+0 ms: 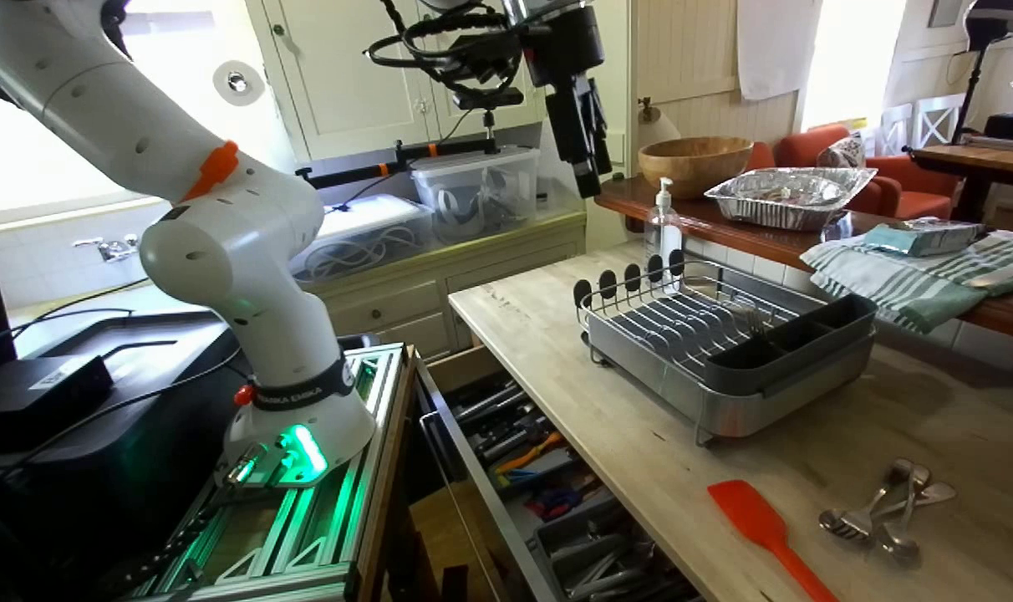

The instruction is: Put one silver spoon on the dishrack.

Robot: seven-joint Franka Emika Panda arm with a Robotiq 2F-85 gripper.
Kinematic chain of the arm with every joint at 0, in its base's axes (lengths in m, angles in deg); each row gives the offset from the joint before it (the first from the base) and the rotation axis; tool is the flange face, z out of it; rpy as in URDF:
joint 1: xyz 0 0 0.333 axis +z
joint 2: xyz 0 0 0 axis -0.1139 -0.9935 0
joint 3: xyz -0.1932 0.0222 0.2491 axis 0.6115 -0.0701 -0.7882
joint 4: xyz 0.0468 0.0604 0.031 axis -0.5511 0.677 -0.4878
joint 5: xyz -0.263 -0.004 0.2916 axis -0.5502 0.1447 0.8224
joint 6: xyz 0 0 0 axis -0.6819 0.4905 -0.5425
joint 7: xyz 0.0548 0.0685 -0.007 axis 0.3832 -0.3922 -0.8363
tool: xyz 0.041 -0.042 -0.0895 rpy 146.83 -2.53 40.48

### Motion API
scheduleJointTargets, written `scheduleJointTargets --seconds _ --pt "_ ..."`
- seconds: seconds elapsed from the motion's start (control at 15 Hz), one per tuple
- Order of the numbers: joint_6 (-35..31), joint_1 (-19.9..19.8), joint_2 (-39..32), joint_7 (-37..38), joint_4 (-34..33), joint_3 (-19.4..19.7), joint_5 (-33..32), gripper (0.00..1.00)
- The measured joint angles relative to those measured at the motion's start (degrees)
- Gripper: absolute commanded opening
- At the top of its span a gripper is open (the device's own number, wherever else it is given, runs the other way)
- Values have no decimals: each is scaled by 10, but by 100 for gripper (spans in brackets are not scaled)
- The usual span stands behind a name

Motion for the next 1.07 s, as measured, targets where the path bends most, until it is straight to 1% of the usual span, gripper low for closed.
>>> scheduleJointTargets --seconds 0.2,0.4,0.6,0.8,1.07 --pt "-40 -15 -47 -24 -20 48 5 100" --pt "-68 -20 -106 -52 -54 80 8 100" --pt "-87 -20 -171 -80 -94 94 8 100" --pt "-94 -19 -237 -125 -134 101 11 100" --pt "-96 -19 -315 -197 -179 113 38 100"
